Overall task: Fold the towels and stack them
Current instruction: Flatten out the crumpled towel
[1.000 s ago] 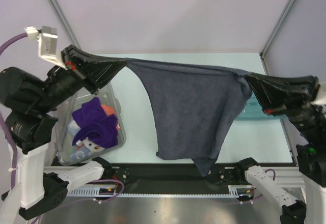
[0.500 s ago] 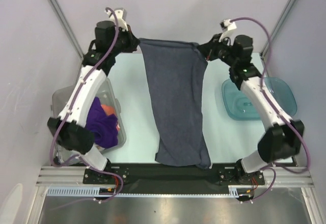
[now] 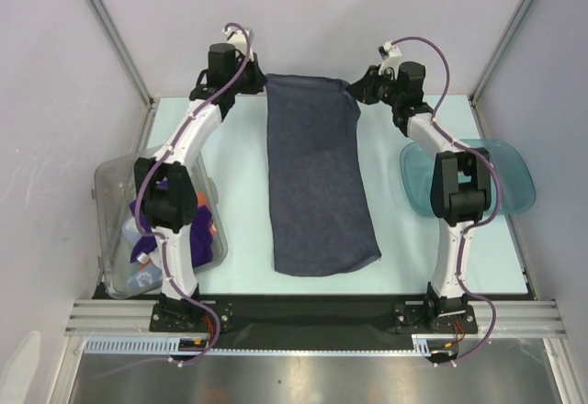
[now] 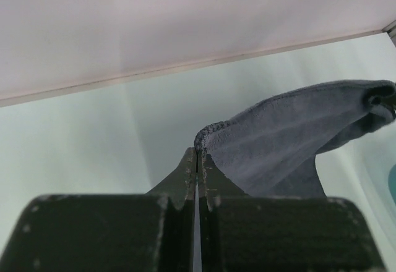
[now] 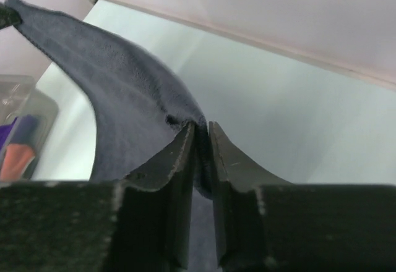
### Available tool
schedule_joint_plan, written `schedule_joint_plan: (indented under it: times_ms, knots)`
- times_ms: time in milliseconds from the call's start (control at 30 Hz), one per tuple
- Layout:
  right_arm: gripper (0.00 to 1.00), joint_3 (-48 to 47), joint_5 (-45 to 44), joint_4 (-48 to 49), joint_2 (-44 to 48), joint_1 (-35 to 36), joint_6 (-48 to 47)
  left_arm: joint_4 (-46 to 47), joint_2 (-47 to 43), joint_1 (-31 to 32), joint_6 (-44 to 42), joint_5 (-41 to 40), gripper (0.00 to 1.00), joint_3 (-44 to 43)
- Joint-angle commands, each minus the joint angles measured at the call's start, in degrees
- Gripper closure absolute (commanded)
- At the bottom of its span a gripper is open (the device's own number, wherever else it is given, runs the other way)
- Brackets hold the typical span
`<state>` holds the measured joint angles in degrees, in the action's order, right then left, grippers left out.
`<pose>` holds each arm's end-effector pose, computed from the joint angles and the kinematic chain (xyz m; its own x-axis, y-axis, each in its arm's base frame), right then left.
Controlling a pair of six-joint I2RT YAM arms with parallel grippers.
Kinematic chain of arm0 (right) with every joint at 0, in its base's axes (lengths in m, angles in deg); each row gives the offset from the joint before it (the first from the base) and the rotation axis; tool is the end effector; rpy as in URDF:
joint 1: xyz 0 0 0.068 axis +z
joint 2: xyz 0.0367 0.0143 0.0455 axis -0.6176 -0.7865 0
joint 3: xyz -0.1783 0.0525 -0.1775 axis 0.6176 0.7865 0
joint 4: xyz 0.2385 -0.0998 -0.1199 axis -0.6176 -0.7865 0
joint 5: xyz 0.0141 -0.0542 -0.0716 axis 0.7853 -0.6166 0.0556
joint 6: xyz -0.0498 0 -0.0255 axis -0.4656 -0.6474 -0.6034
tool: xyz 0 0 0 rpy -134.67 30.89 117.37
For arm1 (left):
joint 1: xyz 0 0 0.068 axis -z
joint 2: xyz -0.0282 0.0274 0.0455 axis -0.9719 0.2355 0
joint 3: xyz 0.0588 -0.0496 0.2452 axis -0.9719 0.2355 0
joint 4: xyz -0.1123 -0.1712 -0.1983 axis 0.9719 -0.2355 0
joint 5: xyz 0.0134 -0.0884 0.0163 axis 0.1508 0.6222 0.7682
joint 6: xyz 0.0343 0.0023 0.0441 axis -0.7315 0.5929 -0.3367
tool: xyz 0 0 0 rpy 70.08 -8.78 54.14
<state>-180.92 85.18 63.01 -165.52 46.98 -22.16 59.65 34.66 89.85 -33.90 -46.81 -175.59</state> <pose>0.5110 0.1003 0.2635 -0.2971 0.1593 -0.9415 -0.5991 0.7367 0.3137 0.4956 -0.1265 0.3303 -0.3954 -0.1052 -0.9125 0.3391 0.9065 -0.2514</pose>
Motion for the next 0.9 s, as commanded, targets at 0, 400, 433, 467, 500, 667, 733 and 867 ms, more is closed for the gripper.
schedule_joint_plan:
  times_ms: [0,400,433,467,500,667,733,867]
  knots:
    - [0.77,-8.8,1.65,0.62,-4.71,-1.54,-0.73,3.33,3.28,-0.73,-1.51,2.51,1.0,-6.26]
    - [0.8,-21.39,1.75,-2.98,-17.73,-2.43,-0.2,5.7,10.32,-0.64,-1.16,4.44,1.0,-8.2]
    - [0.73,-22.09,-0.43,-4.38,-18.35,-1.99,-0.46,5.52,10.67,-0.73,-1.16,4.44,1.0,-8.2]
    - [0.68,-24.19,-1.59,-5.09,-20.27,-1.72,-0.55,5.43,11.19,-0.64,-1.16,4.53,1.0,-8.11]
    - [0.64,-25.43,-3.08,-5.88,-21.25,-1.55,-0.03,4.74,11.46,-0.64,-0.98,4.45,1.0,-7.68]
    - [0.59,-33.08,-6.95,-11.42,-27.84,1.34,1.65,0.43,12.78,-0.73,1.91,2.17,1.0,-5.83]
    - [0.56,-35.72,-9.85,-13.17,-30.3,2.49,1.47,-2.56,12.61,-0.73,4.11,-1.07,1.0,-3.64]
    - [0.55,-36.95,-12.4,-13.62,-32.59,4.95,3.3,-4.94,10.68,-0.99,9.99,-4.17,1.0,2.95]
